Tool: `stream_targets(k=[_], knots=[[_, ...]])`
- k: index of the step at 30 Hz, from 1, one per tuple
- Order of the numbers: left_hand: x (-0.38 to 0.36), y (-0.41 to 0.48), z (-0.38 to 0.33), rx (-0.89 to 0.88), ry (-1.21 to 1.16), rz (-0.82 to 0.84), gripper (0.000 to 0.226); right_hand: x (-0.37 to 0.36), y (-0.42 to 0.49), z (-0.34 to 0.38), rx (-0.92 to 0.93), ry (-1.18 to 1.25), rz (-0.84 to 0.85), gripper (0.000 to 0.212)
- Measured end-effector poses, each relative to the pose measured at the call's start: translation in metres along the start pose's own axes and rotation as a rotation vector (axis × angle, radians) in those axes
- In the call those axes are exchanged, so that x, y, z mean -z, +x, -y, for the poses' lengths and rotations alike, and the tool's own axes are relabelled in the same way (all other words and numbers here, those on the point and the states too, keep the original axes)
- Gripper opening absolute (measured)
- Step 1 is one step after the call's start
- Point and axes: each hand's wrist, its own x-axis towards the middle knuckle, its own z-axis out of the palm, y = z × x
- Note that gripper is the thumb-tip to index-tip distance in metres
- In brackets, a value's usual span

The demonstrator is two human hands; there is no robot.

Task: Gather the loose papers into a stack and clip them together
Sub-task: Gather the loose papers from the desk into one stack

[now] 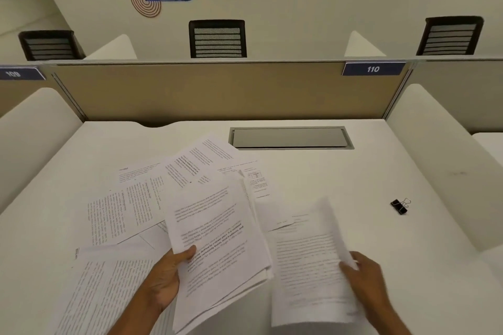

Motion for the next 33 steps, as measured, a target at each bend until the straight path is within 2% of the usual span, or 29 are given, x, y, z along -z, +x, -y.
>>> stream_targets(k=[3,5,7,12,16,23,25,27,29,31,33], knots=[[-0.007,-0.008,0.004,0.073,-0.097,0.042,0.056,0.033,0.001,0.01,0.066,0.094,-0.238,0.015],[-0.019,-0.012,0.006,0.116,-0.123,0.085,0.052,0.044,-0.003,0.024,0.131,0.195,-0.294,0.017],[-0.032,-0.013,0.008,0.15,-0.147,0.127,0.05,0.044,-0.008,0.039,0.195,0.29,-0.282,0.016],[-0.068,-0.014,0.01,0.164,-0.153,0.21,0.045,0.014,-0.003,0.05,0.163,0.45,0.028,0.016],[-0.083,-0.008,0.013,0.056,-0.067,0.161,0.043,-0.015,-0.004,0.061,0.096,0.498,0.268,0.016],[-0.071,0.005,0.017,-0.044,0.042,0.031,0.037,-0.058,-0.001,0.076,0.003,0.475,0.409,0.015],[-0.064,0.01,0.017,-0.025,0.066,0.008,0.04,-0.071,0.001,0.078,-0.035,0.446,0.448,0.023],[-0.056,0.014,0.016,-0.002,0.068,0.008,0.046,-0.083,0.004,0.08,-0.077,0.422,0.495,0.036],[-0.047,0.019,0.013,-0.016,0.079,-0.008,0.063,-0.092,0.007,0.083,-0.081,0.403,0.532,0.027],[-0.037,0.025,0.007,-0.061,0.092,-0.036,0.067,-0.099,0.014,0.086,-0.023,0.293,0.397,0.021],[-0.026,0.03,-0.001,-0.094,0.091,-0.094,0.053,-0.108,0.03,0.084,0.062,0.03,0.157,0.032]])
